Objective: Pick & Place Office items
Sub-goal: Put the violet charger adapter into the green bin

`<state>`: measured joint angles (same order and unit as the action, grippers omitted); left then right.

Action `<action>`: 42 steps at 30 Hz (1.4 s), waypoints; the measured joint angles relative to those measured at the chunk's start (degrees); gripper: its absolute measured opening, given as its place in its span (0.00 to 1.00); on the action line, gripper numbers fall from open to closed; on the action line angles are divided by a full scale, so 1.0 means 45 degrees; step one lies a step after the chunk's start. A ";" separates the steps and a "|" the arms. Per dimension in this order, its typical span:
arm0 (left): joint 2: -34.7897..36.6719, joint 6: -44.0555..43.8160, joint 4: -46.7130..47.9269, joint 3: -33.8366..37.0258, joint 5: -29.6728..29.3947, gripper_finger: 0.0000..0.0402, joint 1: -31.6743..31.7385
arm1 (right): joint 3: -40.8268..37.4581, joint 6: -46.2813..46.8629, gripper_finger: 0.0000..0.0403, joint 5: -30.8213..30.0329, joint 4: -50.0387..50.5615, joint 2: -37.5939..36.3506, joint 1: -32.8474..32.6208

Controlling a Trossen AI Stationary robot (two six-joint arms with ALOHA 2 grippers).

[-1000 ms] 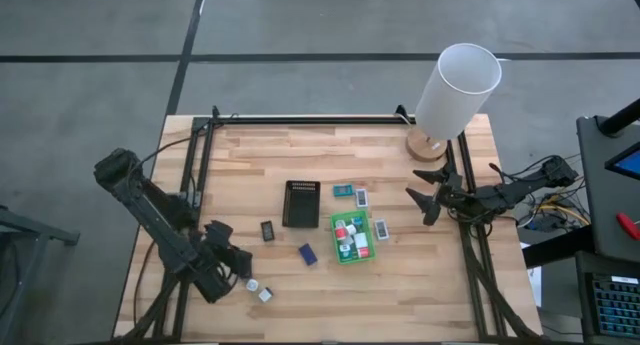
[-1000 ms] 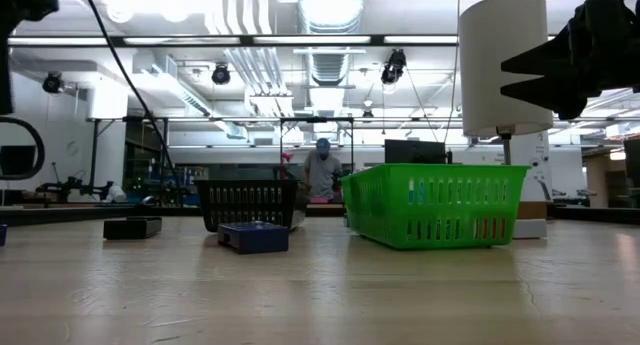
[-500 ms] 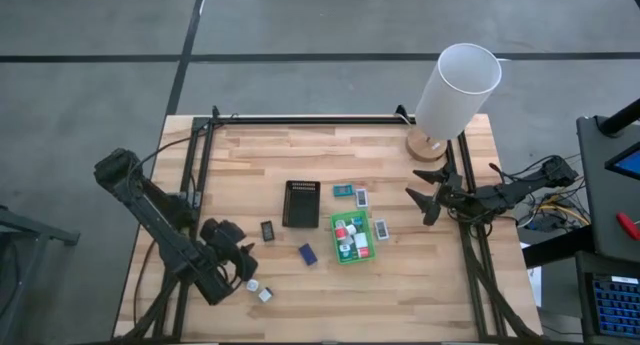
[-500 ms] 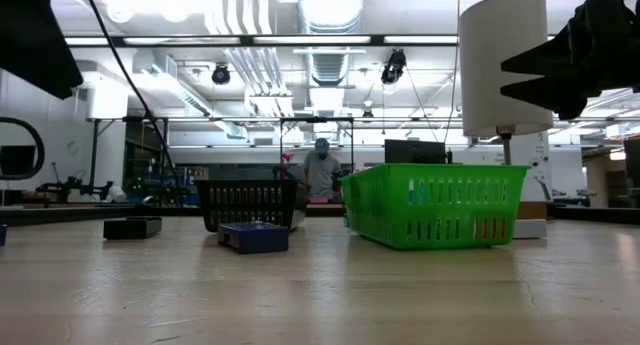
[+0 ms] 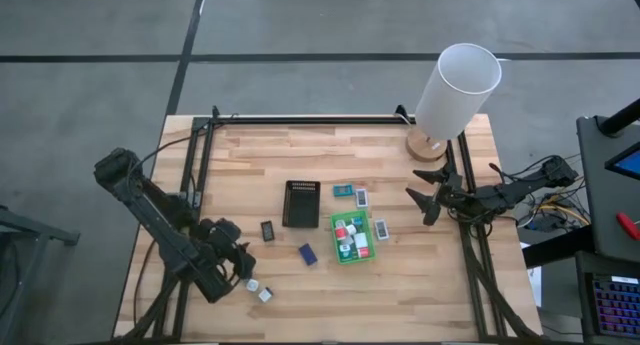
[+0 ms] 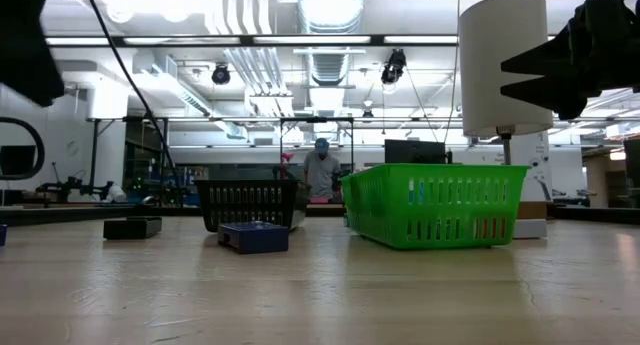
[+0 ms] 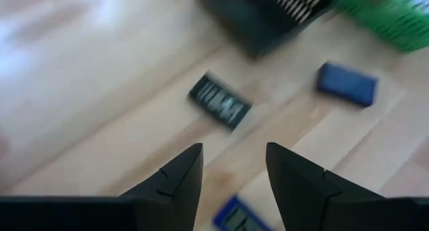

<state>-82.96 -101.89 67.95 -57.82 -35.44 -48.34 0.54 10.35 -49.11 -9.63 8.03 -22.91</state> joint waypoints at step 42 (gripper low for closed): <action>-0.0034 -0.4725 -0.1406 0.2025 0.6828 0.42 -0.2393 | 0.0000 0.0000 0.77 -0.0002 0.0000 0.0000 0.0002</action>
<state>-83.11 -123.16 61.62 -48.71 -4.71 -59.11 0.54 10.35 -49.12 -9.63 8.03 -22.90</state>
